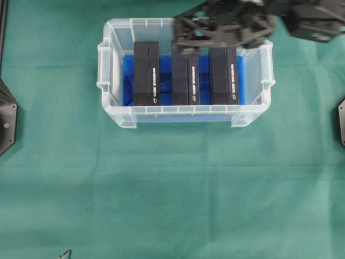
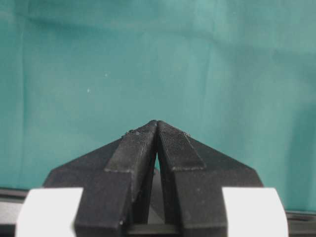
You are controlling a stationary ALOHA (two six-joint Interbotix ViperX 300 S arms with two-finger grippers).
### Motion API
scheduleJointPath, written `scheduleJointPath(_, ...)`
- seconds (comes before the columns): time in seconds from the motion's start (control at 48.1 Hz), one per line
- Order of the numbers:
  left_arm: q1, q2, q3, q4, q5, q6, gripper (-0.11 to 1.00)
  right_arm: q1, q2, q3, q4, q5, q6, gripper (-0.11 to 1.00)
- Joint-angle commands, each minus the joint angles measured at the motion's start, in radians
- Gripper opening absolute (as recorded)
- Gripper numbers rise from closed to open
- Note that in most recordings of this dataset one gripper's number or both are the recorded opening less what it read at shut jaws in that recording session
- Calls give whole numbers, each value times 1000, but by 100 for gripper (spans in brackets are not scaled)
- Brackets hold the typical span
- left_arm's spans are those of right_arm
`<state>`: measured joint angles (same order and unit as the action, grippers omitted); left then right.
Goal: Take the box out of the case with the right arm.
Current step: 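Lower the open right gripper over the middle black box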
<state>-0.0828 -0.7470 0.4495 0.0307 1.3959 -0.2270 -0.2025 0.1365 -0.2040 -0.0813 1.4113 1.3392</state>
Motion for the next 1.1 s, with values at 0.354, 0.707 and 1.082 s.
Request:
scheduleJointPath(0.354,2,-6,-28,3,5,0,0,15,71,-137,-3,5,-2,93)
scheduleJointPath(0.707,3,-6,-28,3,8,-2,0,15,71,-137,-3,5,-3,93)
scheduleJointPath(1.082,3,-6,-28,3,8,-2,0,15,71,-137,-6,2,-6,93)
